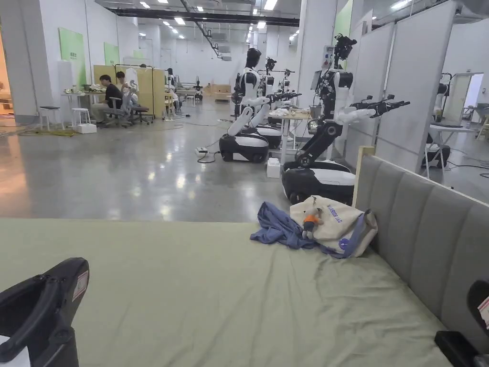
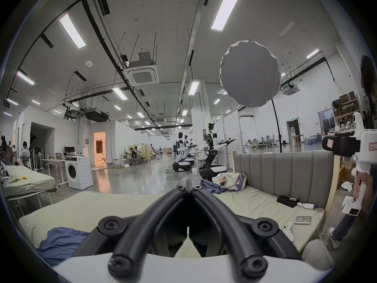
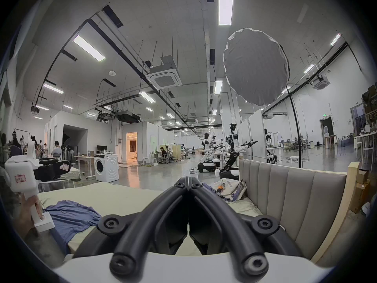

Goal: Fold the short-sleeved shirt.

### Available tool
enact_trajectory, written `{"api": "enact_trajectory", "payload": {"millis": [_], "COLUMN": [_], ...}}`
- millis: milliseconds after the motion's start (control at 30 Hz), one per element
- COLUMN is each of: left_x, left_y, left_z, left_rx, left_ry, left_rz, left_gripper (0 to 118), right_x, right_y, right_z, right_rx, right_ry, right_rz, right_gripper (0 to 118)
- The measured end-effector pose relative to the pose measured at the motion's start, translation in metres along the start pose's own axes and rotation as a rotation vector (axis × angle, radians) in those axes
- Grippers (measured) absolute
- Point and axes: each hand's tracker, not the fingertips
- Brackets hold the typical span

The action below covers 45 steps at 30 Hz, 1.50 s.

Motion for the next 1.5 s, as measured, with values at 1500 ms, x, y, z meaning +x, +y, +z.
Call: {"api": "enact_trajectory", "payload": {"millis": [1500], "left_x": [-0.104], "left_y": [0.035], "left_z": [0.255], "left_rx": [-0.226], "left_ry": [1.193], "left_rz": [-0.02], "left_gripper": [0], "right_x": [-0.37], "right_y": [-0.049], "right_z": [-0.135], "right_rx": [-0.103], "right_ry": [1.215], "right_rz": [-0.233], "right_gripper": [2]}}
